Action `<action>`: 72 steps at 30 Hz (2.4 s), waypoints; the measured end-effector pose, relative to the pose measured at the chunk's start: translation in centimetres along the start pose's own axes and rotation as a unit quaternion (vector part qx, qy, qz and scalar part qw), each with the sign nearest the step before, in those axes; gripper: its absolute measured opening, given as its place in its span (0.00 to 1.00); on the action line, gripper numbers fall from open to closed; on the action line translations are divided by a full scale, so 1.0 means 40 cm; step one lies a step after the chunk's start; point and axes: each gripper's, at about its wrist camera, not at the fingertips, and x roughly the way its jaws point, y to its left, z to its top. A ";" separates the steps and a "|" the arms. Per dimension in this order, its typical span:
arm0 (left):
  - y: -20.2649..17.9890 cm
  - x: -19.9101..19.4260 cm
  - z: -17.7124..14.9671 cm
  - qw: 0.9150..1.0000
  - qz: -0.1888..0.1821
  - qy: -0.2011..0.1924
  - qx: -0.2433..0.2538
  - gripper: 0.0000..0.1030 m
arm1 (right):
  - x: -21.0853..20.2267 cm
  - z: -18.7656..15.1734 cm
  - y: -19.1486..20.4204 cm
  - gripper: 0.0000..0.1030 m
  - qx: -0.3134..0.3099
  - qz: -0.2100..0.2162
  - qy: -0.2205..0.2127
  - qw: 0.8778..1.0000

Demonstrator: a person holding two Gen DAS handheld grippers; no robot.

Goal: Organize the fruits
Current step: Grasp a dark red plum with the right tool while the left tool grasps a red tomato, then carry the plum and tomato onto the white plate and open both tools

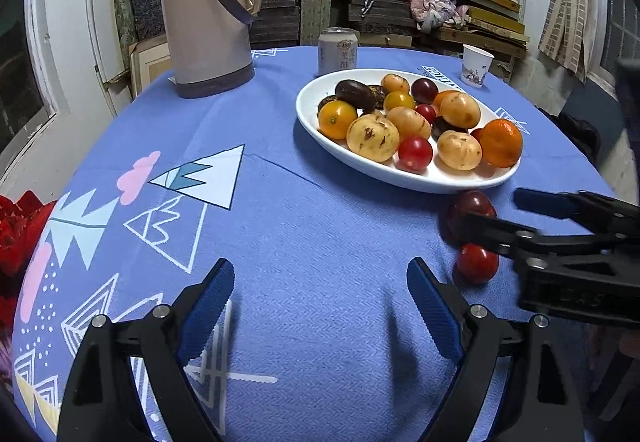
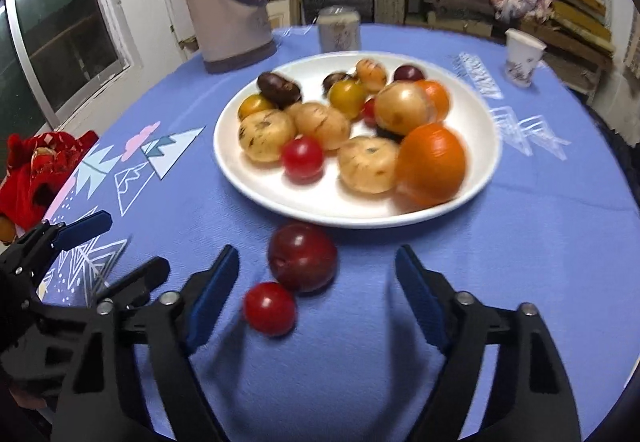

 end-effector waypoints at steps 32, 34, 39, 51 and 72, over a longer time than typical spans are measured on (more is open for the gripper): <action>-0.195 0.081 0.012 0.994 -0.059 0.051 0.074 0.29 | -0.131 -0.083 -0.147 0.38 0.049 0.049 -0.045 0.997; -0.189 0.072 0.012 0.994 -0.062 0.053 0.068 0.29 | -0.138 -0.083 -0.146 0.38 0.046 0.046 -0.046 0.997; -0.171 0.032 0.027 0.995 -0.069 0.035 0.057 0.29 | -0.156 -0.074 -0.140 0.38 0.038 0.043 -0.052 0.997; -0.148 -0.017 0.169 0.996 -0.063 0.002 0.058 0.29 | -0.201 0.051 -0.087 0.38 -0.017 0.023 -0.082 0.996; -0.077 0.206 0.382 0.999 0.039 0.025 -0.017 0.51 | 0.039 0.306 -0.134 0.40 0.009 -0.038 -0.051 0.998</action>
